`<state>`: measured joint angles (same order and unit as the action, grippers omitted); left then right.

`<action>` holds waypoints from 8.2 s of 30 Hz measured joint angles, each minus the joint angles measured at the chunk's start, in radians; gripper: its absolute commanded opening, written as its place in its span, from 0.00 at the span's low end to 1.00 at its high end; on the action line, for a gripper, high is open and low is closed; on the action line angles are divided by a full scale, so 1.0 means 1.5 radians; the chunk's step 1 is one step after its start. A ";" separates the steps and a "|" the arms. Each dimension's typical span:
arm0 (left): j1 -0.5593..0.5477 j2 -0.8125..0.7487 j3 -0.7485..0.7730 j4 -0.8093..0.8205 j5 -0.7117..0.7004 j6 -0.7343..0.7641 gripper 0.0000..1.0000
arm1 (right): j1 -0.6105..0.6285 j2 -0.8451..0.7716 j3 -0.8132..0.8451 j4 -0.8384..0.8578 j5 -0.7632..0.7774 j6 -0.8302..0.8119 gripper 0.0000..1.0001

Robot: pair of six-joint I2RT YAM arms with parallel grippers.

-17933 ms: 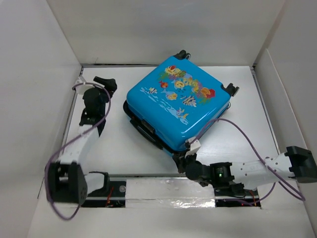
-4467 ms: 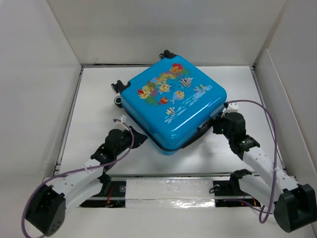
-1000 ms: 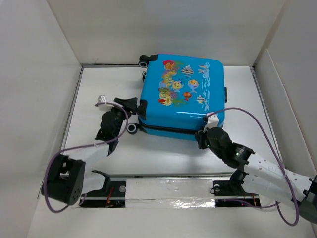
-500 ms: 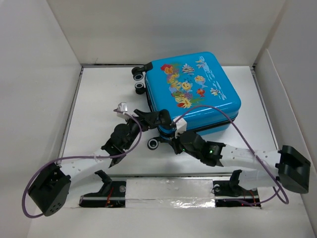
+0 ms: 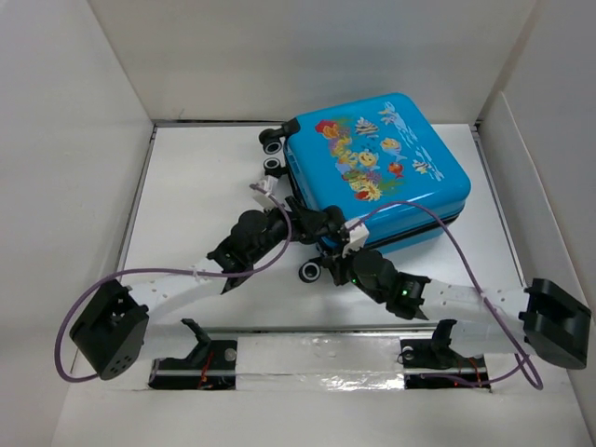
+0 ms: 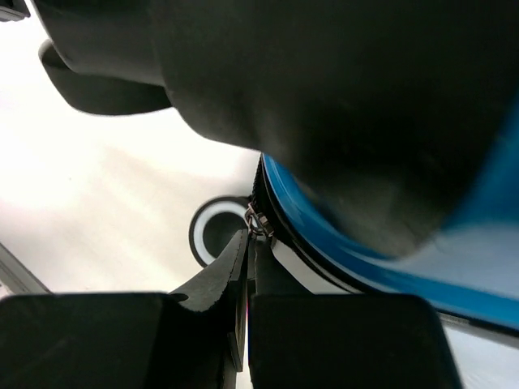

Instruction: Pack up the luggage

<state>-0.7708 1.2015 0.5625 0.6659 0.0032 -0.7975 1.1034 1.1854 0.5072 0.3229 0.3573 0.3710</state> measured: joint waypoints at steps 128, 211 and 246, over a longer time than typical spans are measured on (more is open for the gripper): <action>-0.133 0.310 0.465 -0.285 0.244 0.249 0.71 | -0.199 -0.478 -0.311 0.018 0.152 0.077 0.57; 0.079 0.099 0.137 -0.140 0.247 0.065 0.00 | -0.007 0.340 -0.011 0.618 0.039 -0.100 0.00; 0.046 0.053 0.109 -0.164 0.257 0.085 0.00 | -0.280 -0.180 -0.179 0.058 0.080 -0.024 0.46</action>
<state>-0.7017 1.2816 0.7261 0.4206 0.3885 -0.6704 0.6830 0.9157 0.2382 0.4107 0.4774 0.3344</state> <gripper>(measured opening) 0.519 0.468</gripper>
